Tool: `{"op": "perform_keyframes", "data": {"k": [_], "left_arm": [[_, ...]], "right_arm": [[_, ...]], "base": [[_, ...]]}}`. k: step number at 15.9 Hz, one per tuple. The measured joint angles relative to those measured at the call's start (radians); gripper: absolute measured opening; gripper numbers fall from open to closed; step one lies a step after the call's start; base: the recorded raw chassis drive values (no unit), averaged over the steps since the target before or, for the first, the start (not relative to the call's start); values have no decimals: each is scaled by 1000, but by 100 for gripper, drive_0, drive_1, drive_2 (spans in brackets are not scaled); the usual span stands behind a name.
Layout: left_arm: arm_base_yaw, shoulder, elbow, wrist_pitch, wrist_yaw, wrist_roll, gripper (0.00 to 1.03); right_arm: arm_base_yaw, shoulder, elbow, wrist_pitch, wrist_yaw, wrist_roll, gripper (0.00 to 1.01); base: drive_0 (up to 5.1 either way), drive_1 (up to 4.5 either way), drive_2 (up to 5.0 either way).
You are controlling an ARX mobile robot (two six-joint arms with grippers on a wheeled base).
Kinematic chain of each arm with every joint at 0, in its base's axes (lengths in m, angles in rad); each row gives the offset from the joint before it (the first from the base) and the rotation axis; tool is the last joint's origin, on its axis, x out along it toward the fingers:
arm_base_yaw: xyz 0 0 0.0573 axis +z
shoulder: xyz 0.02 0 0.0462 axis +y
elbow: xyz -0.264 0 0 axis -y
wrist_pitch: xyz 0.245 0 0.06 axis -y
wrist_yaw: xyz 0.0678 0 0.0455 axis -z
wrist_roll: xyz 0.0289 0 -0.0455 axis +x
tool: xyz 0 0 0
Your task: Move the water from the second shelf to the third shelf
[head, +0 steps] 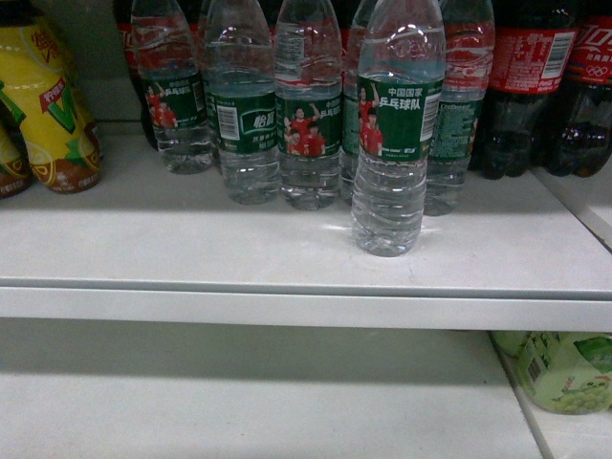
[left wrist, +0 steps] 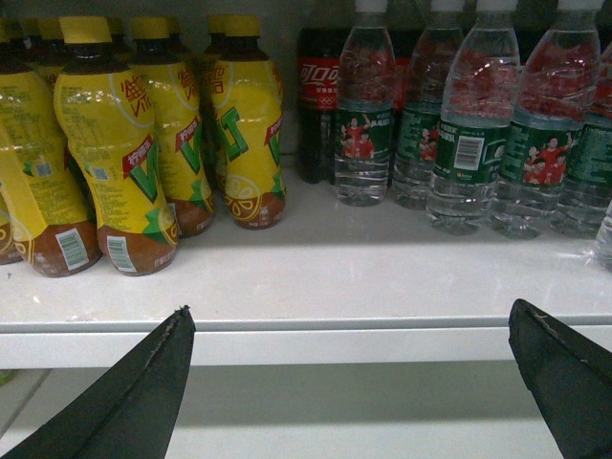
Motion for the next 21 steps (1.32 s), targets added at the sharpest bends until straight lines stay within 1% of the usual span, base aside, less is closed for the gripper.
{"op": "perform_keyframes", "data": {"k": [1,3,5,6,8,10,11,14,16,19,21], "left_arm": [[0,0,0,0,0,0,98],[0,0,0,0,0,0,98],[0,0,0,0,0,0,98],[0,0,0,0,0,0,98],[0,0,0,0,0,0,98],[0,0,0,0,0,0,98],[0,0,0,0,0,0,98],[0,0,0,0,0,0,98],[0,0,0,0,0,0,98],[0,0,0,0,0,0,98],[0,0,0,0,0,0,98]], "right_arm": [[71,99,4,60,13,0,98],[171,277,49,123,41,0,98],[239,385,108,134,55,2,98],[266,411,138,128,55,7,98],[294,433,189,114,55,19,98],[302,485,257,82,61,51,98],[307,512,284,66,77,61,98],[306,604,405,21,142,92,98],[299,637,451,2,179,108,98],[286,690,517,-20,236,116,98],[279,724,561,-27,254,117,98]], "base": [[0,0,0],[0,0,0],[0,0,0],[0,0,0],[0,0,0],[0,0,0],[0,0,0],[0,0,0],[0,0,0],[0,0,0],[0,0,0]]}}
